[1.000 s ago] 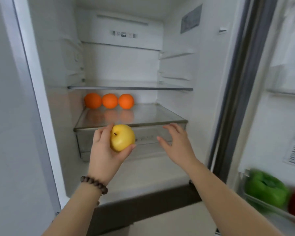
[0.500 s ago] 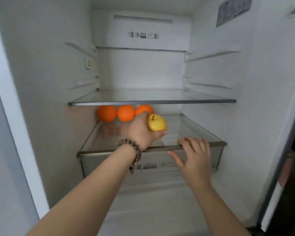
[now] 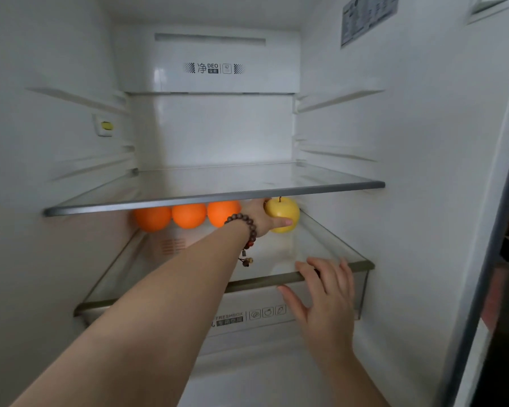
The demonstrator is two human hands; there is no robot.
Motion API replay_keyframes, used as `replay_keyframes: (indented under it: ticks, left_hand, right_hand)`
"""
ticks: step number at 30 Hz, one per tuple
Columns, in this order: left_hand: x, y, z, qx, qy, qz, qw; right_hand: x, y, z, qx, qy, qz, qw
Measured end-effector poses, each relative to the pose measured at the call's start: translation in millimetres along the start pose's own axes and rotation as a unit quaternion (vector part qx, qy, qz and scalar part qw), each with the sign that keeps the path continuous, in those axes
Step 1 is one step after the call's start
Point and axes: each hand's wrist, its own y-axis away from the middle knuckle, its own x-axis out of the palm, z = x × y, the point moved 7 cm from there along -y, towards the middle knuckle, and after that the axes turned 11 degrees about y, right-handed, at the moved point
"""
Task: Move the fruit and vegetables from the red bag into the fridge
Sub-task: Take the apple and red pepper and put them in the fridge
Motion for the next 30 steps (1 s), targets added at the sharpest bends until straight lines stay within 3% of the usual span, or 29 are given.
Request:
replay_keyframes:
  ticks: [9,18,30]
  left_hand:
    - [10,-22,0,0.037,-0.057,-0.032,0.997]
    - [9,-22,1,0.018,-0.104,-0.039,0.994]
    - [-6,83,-29,0.049,-0.267,-0.011,0.962]
  right_hand:
    - [4,2,2,-0.012,0.022,-0.02,0.999]
    - [5,2,2,-0.013,0.029,-0.025,0.999]
    - [-2,0,1,0.007,-0.017,0.015,1.0]
